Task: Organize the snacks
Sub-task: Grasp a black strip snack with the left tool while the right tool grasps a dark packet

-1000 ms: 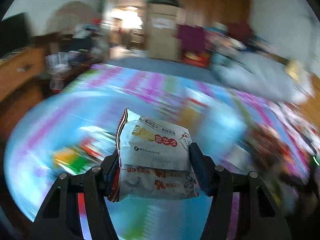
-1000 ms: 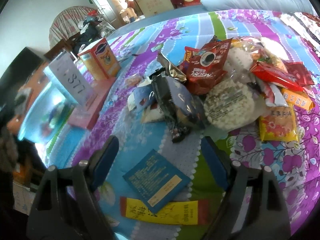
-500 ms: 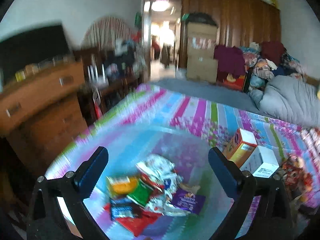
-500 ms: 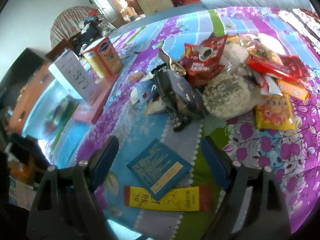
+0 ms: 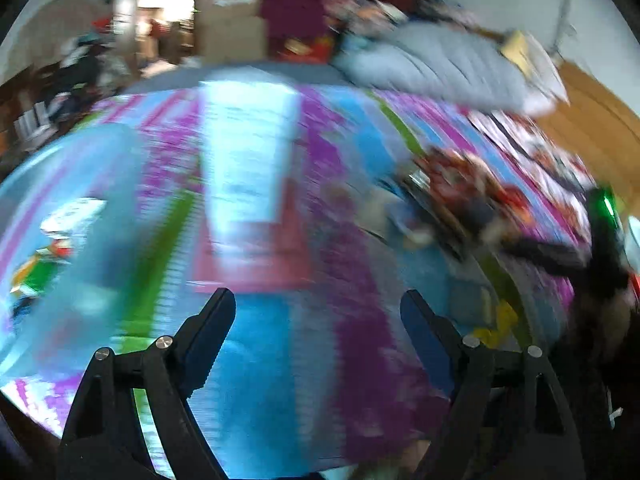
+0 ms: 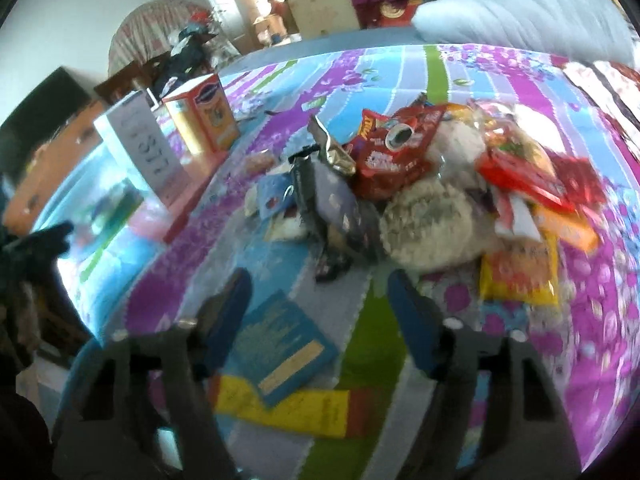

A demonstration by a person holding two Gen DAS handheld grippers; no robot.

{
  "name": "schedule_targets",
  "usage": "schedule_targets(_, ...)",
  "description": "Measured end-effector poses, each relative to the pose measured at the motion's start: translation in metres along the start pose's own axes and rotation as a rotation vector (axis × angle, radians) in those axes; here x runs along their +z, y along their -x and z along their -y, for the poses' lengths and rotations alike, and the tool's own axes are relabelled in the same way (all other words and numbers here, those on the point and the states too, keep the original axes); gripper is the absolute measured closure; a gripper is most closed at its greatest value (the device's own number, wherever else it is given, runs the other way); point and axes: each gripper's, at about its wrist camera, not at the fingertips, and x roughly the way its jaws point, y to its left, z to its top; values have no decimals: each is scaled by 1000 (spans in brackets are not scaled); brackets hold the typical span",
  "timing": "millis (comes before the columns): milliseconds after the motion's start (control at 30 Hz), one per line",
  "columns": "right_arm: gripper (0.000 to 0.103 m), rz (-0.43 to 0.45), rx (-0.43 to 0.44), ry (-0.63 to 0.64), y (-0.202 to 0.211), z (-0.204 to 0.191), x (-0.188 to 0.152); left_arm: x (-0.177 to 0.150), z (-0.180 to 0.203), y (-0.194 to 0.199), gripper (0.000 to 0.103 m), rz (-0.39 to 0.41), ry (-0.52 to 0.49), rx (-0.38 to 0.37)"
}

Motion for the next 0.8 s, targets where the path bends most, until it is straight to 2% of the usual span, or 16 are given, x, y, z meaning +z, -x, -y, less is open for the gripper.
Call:
schedule_targets(67, 41, 2, -1, 22, -12, 5, 13, 0, 16, -13, 16, -32, -19, -42)
schedule_targets(200, 44, -44, 22, 32, -47, 16, 32, 1, 32, -29, 16, -79, -24, -70)
schedule_targets(233, 58, -64, 28, 37, -56, 18, 33, 0, 33, -31, 16, -89, -20, -77)
schedule_targets(267, 83, -76, 30, 32, -61, 21, 33, -2, 35, -33, 16, -100, -15, -84)
schedule_targets(300, 83, -78, 38, 4, -62, 27, 31, -6, 36, -36, 16, -111, -13, -88)
schedule_targets(400, 84, -7, 96, -89, -37, 40, 26, -12, 39, -44, 16, -139, -8, -83)
schedule_targets(533, 84, 47, 253, -247, -2, 56, 4, -14, 40, -54, 18, -151, 3, -104)
schedule_targets(600, 84, 56, 272, -272, 9, 59, -9, -4, 46, -62, 22, -132, 15, -132)
schedule_targets(667, 84, 46, 268, -288, 13, 62, -23, 10, 51, -78, 43, -129, 44, -179)
schedule_targets(733, 84, 25, 264, -313, 12, 66, -36, 25, 54, -100, 57, -145, 111, -244)
schedule_targets(767, 84, 14, 263, -325, 11, 69, -43, 32, 58, -112, 63, -153, 136, -267)
schedule_targets(800, 84, 4, 265, -342, 9, 73, -48, 39, 64, -124, 63, -161, 147, -286)
